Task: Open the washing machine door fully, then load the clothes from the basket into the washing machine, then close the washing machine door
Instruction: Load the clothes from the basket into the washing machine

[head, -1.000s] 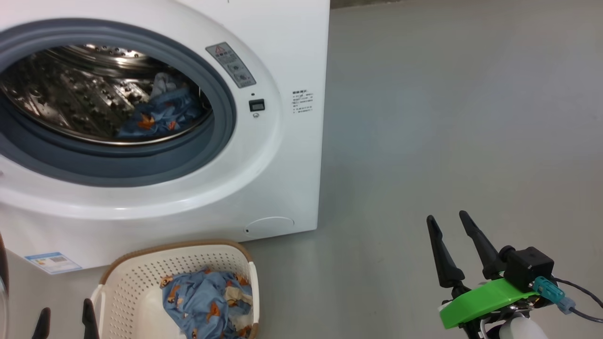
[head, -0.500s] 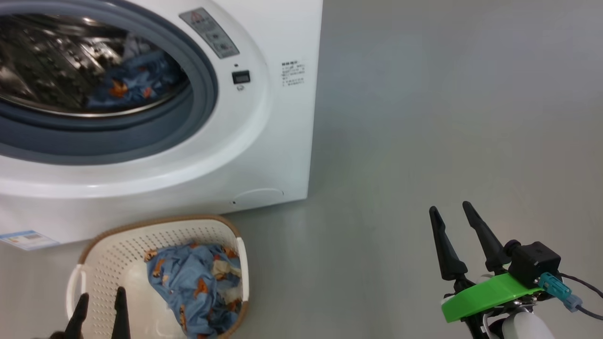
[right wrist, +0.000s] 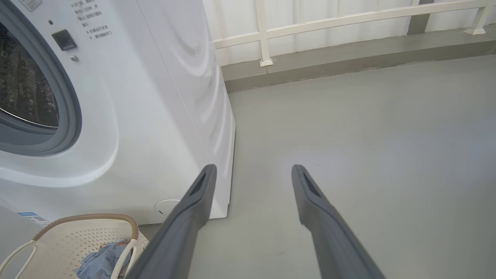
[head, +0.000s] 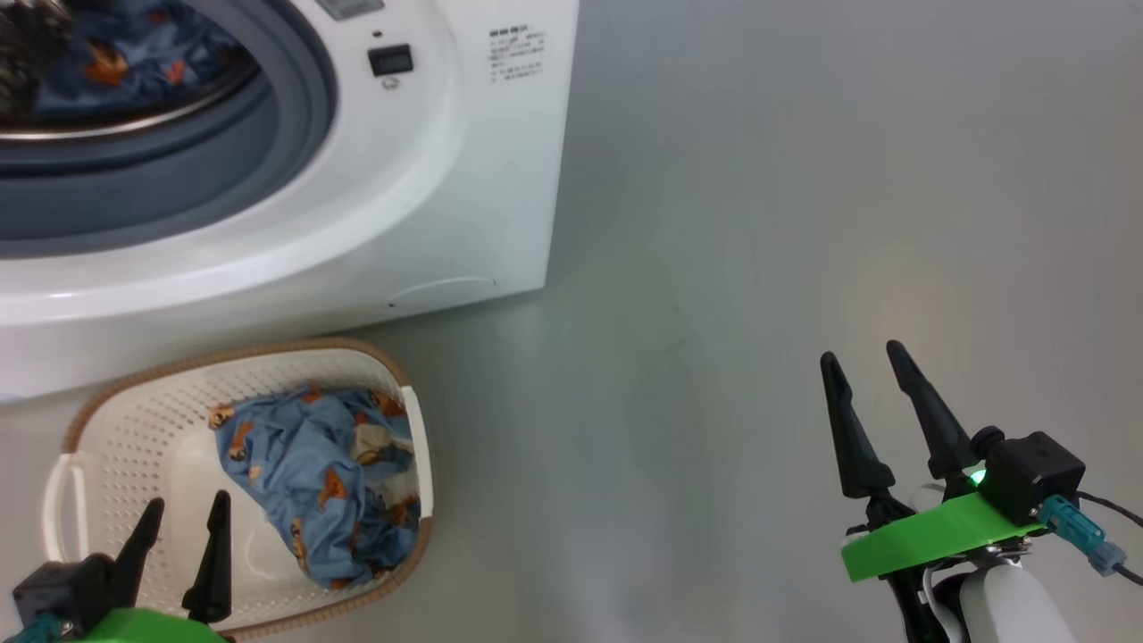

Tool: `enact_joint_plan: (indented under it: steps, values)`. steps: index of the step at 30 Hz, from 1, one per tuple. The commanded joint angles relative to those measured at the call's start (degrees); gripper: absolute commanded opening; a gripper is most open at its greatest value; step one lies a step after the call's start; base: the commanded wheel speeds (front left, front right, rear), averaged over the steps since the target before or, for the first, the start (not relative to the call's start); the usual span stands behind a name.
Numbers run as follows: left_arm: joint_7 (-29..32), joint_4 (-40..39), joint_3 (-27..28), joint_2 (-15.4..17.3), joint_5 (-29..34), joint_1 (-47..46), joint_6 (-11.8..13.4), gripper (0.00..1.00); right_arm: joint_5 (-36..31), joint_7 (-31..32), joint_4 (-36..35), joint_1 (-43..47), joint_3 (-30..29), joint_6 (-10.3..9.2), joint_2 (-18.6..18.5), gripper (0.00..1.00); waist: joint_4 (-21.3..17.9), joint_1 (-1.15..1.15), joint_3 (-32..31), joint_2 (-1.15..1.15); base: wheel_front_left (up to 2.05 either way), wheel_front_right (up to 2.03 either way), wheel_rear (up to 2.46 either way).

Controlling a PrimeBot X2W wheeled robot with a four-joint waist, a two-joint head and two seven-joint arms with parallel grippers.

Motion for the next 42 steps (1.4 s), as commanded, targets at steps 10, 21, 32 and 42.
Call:
enact_joint_plan:
  steps: [10, 21, 32, 42]
  values:
    - [-0.37, 4.41, -11.30, 9.54, -11.31, -9.12, -0.17, 1.00, 0.80, -0.28, -4.48, -1.62, 1.17, 0.16, 0.02, 1.00, -2.94, 0.00, 11.54, 0.00, 0.00, 0.00, 0.00]
    - [-0.37, 5.38, -19.31, 15.66, -17.51, -14.99, -0.17, 1.00, 2.01, -0.28, -6.47, -1.88, 1.06, 0.16, 0.02, 1.00, -4.30, 0.00, 18.14, 0.00, 0.00, 0.00, 0.00]
    - [-0.37, 6.55, -26.00, 20.76, -19.50, -20.77, -0.17, 1.00, 3.31, -0.28, -7.97, -1.80, 0.95, 0.16, 0.02, 1.00, -5.32, 0.00, 22.87, 0.00, 0.00, 0.00, 0.00]
    - [-0.37, 9.46, -31.84, 23.51, -21.47, -26.17, -0.17, 1.00, 4.21, -0.28, -8.79, -1.60, 1.25, 0.16, 0.02, 1.00, -6.41, 0.00, 27.00, 0.00, 0.00, 0.00, 0.00]
